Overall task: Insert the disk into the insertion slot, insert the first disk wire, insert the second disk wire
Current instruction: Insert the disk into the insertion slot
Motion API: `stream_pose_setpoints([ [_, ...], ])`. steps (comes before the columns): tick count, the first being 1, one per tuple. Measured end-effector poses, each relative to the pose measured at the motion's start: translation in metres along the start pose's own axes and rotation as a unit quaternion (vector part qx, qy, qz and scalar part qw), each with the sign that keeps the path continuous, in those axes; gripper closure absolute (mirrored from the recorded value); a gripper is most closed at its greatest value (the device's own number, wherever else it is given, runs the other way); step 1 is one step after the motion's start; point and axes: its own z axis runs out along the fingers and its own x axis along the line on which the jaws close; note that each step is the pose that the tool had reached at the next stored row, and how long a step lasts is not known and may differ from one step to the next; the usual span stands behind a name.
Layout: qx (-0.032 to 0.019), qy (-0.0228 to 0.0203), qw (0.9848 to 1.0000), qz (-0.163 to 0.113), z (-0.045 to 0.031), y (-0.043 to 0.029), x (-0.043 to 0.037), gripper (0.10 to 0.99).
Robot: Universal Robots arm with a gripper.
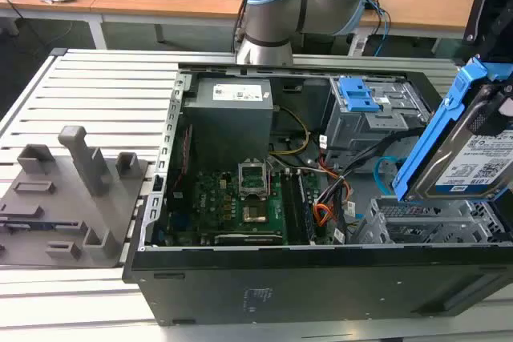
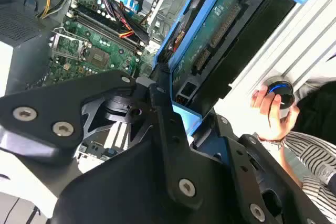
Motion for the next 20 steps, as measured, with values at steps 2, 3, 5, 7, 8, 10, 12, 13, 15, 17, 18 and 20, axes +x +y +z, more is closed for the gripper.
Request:
stream_pose_setpoints([
  [2, 0.0, 0.0, 1.0, 0.0, 0.0044, -0.0002, 0.0, 0.722],
  [3, 0.0, 0.0, 1.0, 0.0, 0.005, -0.0002, 0.0, 0.722],
  [5, 0.0, 0.0, 1.0, 0.0, 0.0067, -0.0003, 0.0, 0.722],
  [7, 0.0, 0.0, 1.0, 0.0, 0.0094, -0.0004, -0.0001, 0.722],
  [8, 0.0, 0.0, 1.0, 0.0, 0.0111, -0.0004, -0.0001, 0.722],
  [10, 0.0, 0.0, 1.0, 0.0, 0.0153, -0.0006, -0.0001, 0.722],
  [12, 0.0, 0.0001, 1.0, 0.0, 0.0185, -0.0007, -0.0001, 0.722],
  [13, 0.0, 0.0, 1.0, 0.0, 0.0201, -0.0008, -0.0001, 0.722],
  [15, 0.0, 0.0, 1.0, 0.0, 0.0222, -0.0009, -0.0001, 0.722],
  [17, 0.0, 0.0, 1.0, 0.0, 0.0244, -0.001, -0.0001, 0.722],
  [18, 0.0, 0.0, 1.0, 0.0, 0.0266, -0.001, -0.0001, 0.722],
  [20, 0.0, 0.0, 1.0, 0.0, 0.0283, -0.0011, -0.0001, 0.722],
])
